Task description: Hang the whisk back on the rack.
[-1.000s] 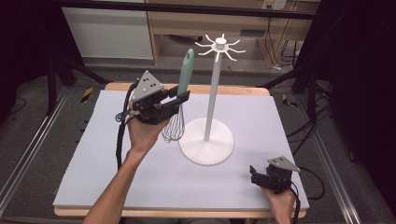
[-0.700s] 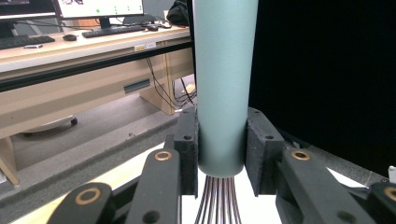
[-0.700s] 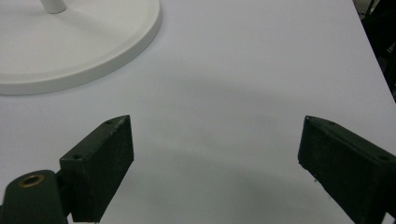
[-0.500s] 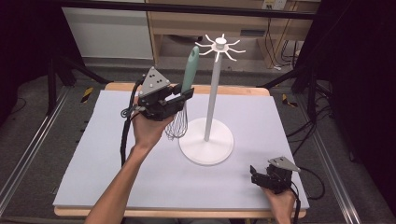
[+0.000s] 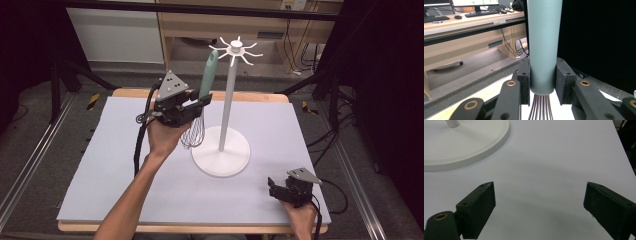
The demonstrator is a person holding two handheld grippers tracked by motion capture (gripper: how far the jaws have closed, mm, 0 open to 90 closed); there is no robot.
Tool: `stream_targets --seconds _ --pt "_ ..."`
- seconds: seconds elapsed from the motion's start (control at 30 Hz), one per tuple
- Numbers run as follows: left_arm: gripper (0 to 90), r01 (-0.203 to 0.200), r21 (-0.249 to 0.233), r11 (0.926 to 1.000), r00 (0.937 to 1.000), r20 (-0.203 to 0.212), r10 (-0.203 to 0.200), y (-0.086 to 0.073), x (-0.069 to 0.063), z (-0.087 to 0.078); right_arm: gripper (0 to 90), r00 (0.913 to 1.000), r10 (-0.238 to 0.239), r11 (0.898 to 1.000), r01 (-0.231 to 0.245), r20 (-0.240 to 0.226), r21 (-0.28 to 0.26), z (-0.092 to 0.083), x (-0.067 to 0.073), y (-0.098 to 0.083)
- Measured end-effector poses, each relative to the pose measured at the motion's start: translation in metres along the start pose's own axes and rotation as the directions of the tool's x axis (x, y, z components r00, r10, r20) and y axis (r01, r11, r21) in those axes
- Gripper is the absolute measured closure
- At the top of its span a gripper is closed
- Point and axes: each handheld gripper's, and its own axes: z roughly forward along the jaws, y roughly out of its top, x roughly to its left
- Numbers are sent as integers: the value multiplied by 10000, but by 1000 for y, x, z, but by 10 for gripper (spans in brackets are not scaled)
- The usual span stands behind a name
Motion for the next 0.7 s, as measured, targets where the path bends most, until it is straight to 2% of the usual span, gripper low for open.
stream_targets --seconds 0.7 --pt "684 45 4 10000 10000 77 -45 -1 -3 16 110 10000 -18 10000 17 -28 -27 0 0 0"
